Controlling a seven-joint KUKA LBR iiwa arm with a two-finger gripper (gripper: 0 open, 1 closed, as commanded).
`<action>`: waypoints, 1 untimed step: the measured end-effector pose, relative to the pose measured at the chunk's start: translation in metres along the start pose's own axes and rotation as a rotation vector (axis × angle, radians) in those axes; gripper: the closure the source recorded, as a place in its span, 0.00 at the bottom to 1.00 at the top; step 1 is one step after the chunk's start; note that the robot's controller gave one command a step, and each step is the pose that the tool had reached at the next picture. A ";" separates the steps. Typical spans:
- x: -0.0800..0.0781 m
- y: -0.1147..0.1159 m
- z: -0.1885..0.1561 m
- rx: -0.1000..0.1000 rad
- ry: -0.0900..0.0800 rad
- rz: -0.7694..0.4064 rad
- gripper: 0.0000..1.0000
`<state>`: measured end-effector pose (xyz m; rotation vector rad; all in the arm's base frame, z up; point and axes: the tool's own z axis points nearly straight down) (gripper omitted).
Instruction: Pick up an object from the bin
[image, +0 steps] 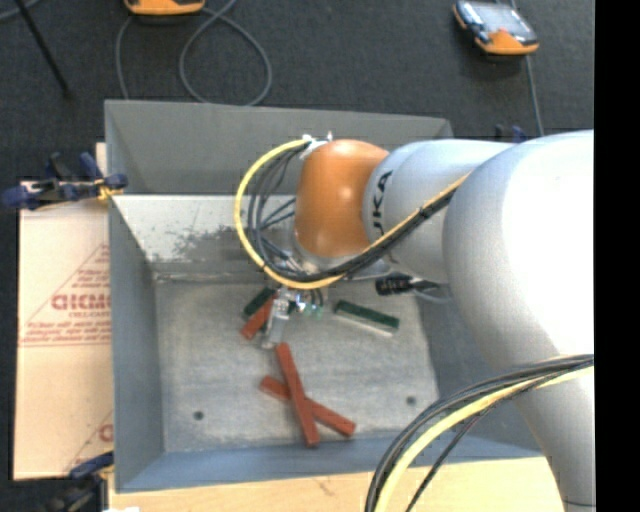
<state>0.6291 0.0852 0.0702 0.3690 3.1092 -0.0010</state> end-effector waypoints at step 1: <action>-0.001 0.004 -0.006 -0.005 -0.008 0.000 1.00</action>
Offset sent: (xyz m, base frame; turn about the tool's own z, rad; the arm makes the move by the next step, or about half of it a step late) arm 0.0000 0.0000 0.0000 0.0000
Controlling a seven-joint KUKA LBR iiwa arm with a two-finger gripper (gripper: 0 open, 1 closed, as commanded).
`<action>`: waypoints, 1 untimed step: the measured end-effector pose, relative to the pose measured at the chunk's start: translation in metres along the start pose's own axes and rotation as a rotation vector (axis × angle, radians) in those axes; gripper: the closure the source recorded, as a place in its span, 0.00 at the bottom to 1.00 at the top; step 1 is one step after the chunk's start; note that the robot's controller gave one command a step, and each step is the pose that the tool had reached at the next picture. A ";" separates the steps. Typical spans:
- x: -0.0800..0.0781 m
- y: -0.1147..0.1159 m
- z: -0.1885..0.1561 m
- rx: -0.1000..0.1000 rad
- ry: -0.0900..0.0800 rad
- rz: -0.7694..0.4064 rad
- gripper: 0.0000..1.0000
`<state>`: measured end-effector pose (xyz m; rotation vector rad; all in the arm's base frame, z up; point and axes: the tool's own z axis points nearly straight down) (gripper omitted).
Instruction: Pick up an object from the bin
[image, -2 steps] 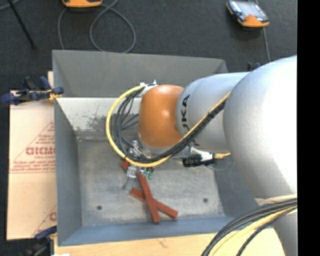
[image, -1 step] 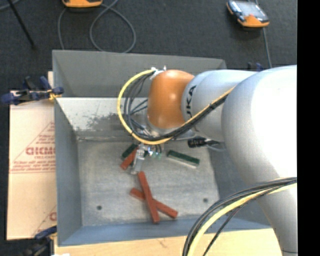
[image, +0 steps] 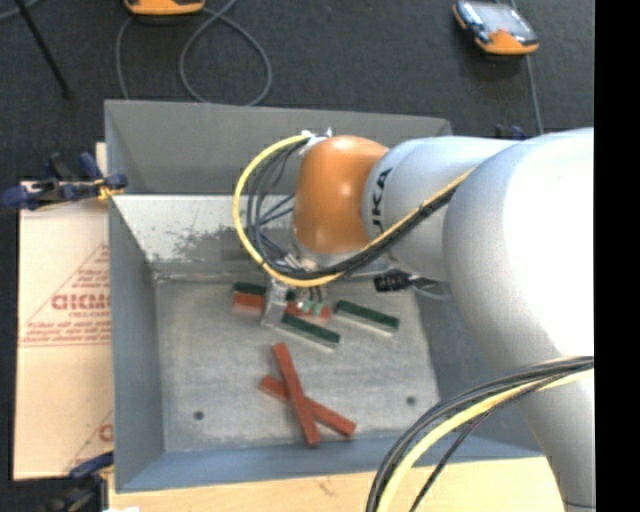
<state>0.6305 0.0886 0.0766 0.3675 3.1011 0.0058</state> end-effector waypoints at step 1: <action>0.031 -0.023 -0.101 0.002 0.008 -0.013 1.00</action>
Offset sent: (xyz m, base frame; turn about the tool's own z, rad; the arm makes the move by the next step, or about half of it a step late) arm -0.0392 -0.0145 0.0943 -0.0147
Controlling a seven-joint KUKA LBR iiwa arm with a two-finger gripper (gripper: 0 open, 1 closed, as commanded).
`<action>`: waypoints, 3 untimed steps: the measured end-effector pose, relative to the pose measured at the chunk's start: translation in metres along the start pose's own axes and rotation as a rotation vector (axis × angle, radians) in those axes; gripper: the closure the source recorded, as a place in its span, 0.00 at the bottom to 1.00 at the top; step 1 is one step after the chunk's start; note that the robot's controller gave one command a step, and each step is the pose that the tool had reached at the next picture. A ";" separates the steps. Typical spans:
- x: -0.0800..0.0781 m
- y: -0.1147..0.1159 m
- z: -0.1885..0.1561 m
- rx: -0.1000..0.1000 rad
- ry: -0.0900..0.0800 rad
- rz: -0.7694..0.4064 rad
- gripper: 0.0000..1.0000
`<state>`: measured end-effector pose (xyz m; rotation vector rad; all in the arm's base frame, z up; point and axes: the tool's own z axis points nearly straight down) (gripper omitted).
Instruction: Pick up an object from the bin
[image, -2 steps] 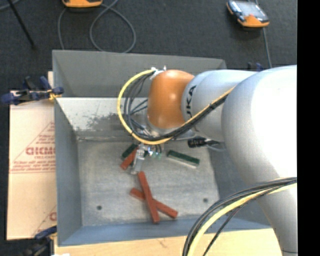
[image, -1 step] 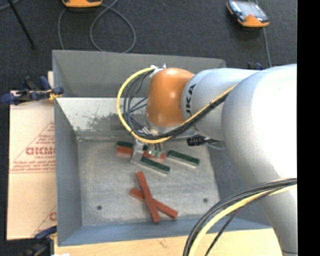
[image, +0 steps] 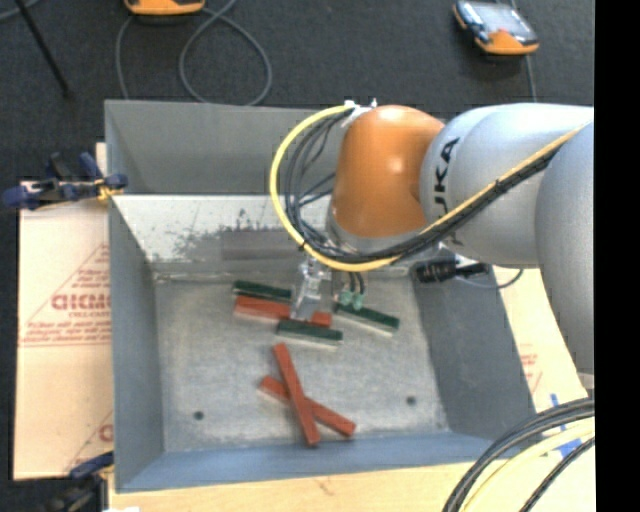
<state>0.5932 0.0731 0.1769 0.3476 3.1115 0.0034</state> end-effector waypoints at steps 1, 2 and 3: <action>0.009 0.006 0.023 0.003 0.009 -0.150 1.00; 0.025 -0.008 -0.048 0.000 0.000 -0.122 1.00; 0.018 0.006 0.026 0.003 0.012 0.060 1.00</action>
Offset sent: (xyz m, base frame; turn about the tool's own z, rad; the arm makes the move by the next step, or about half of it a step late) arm -0.0083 0.0085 -0.0231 -0.1497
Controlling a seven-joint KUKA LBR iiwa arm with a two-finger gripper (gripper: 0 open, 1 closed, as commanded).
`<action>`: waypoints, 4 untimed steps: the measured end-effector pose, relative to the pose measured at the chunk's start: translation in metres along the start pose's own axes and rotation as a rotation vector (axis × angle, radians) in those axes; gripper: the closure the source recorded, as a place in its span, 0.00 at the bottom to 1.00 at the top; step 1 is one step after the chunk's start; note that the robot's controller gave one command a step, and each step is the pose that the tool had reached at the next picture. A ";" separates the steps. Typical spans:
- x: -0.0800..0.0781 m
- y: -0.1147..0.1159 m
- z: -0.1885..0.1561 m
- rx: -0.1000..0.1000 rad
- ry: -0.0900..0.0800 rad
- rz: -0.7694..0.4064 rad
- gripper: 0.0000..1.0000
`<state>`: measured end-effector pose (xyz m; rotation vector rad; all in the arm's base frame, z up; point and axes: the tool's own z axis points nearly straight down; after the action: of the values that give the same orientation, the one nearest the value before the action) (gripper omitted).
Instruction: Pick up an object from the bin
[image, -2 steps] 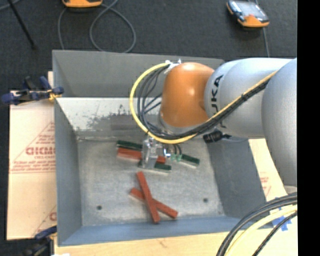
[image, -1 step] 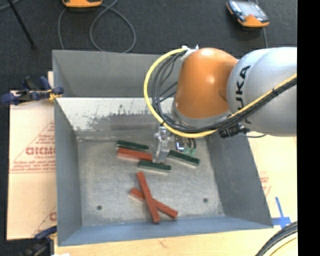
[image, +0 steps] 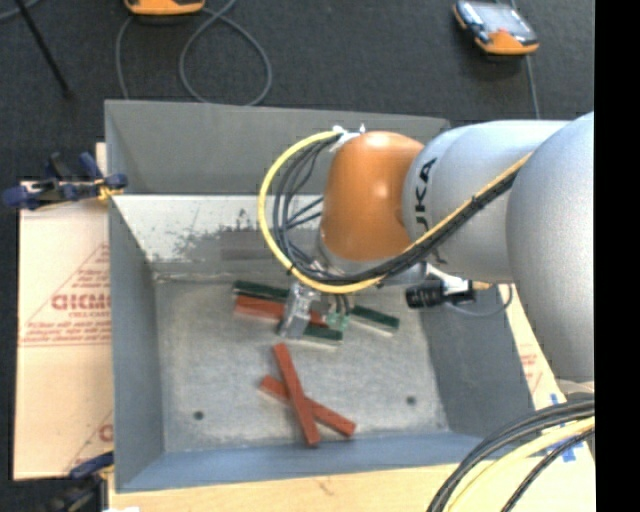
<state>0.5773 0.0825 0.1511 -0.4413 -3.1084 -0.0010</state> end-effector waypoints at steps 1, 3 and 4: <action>-0.034 0.018 -0.071 -0.005 -0.014 -0.001 1.00; 0.059 0.051 -0.015 -0.001 -0.002 -0.057 1.00; 0.070 0.016 -0.039 0.001 -0.003 -0.007 1.00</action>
Offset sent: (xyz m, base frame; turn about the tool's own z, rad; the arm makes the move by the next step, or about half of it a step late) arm 0.0343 0.0076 0.0652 0.0038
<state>0.5146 0.1170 0.1907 -0.4308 -3.1128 0.0008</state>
